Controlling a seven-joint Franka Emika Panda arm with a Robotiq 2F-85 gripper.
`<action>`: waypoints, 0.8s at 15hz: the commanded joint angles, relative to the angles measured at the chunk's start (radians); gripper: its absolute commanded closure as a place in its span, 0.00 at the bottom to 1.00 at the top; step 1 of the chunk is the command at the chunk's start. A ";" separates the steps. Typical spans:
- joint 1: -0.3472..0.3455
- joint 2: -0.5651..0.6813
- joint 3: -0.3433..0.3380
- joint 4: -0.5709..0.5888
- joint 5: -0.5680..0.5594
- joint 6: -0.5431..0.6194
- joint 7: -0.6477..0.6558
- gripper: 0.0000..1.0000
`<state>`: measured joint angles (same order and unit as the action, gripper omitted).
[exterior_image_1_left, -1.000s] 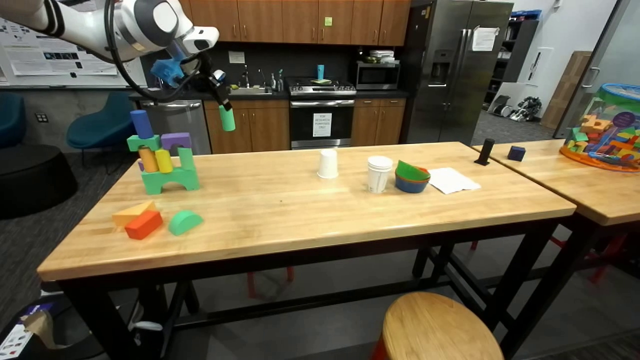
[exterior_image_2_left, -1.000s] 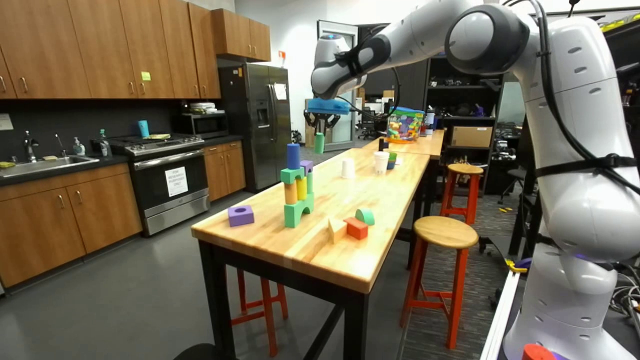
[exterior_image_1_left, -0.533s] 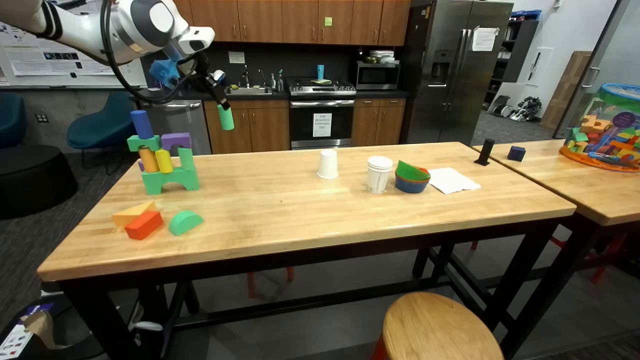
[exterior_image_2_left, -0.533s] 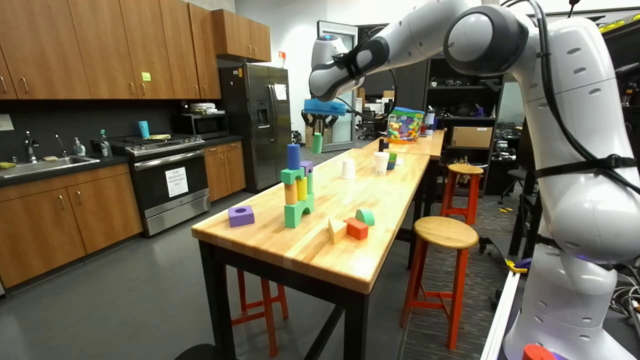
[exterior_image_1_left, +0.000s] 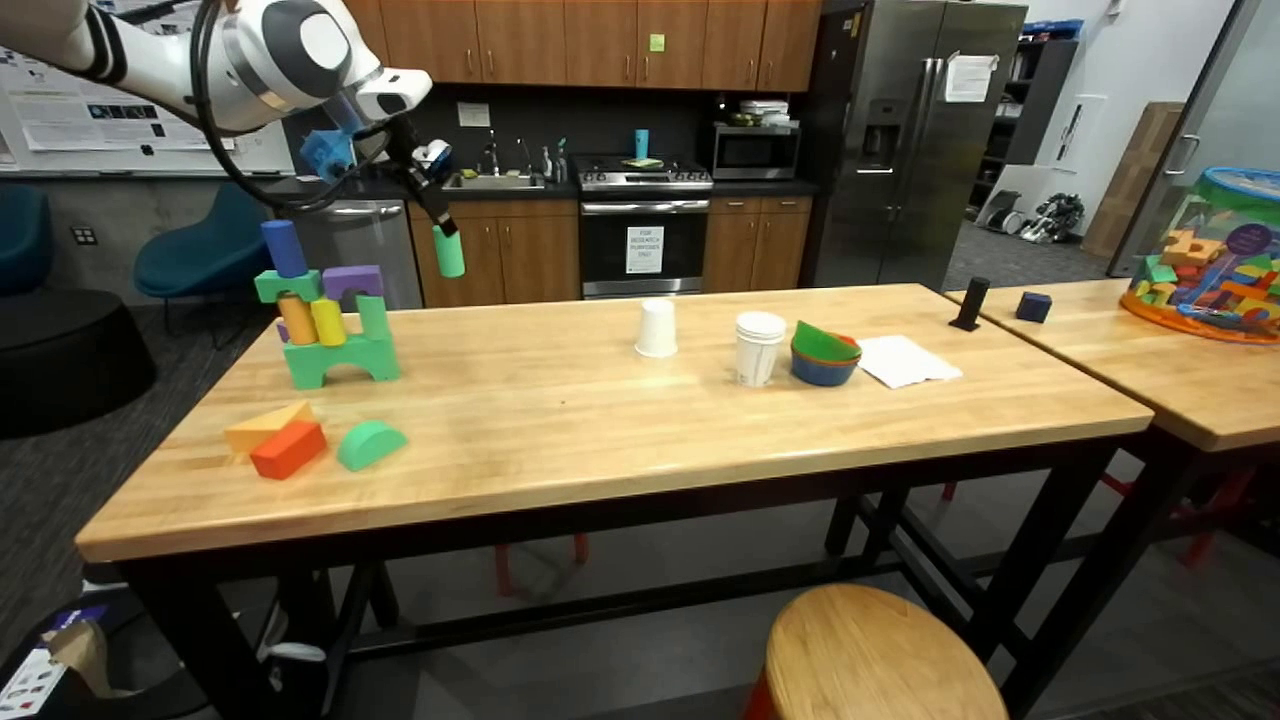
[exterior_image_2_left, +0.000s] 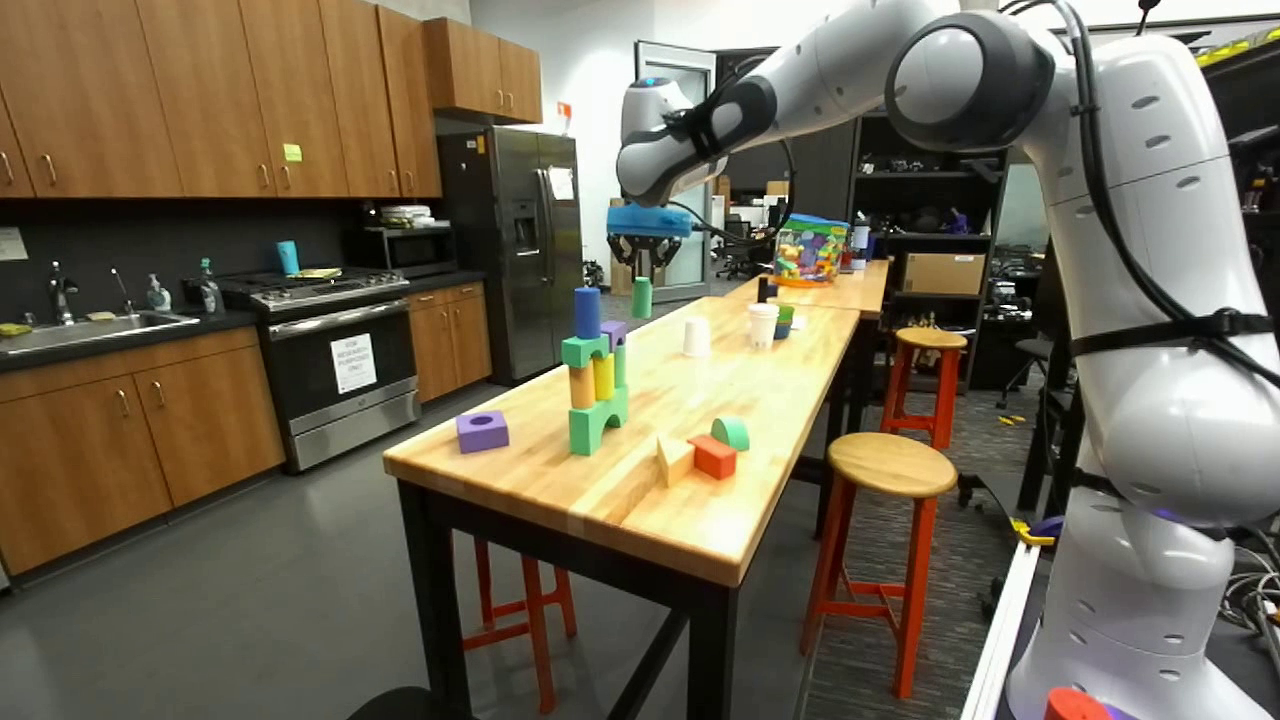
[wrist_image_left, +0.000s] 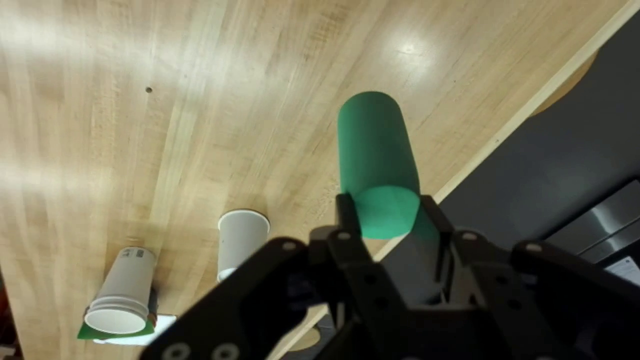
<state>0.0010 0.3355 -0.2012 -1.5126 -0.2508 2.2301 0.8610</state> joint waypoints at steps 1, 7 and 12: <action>0.016 0.001 -0.009 0.019 -0.003 -0.121 0.142 0.92; 0.020 -0.006 -0.009 0.017 -0.031 -0.113 0.446 0.92; 0.029 -0.014 0.001 0.016 -0.085 -0.108 0.524 0.92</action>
<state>0.0160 0.3363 -0.2014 -1.4949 -0.2988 2.1307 1.3400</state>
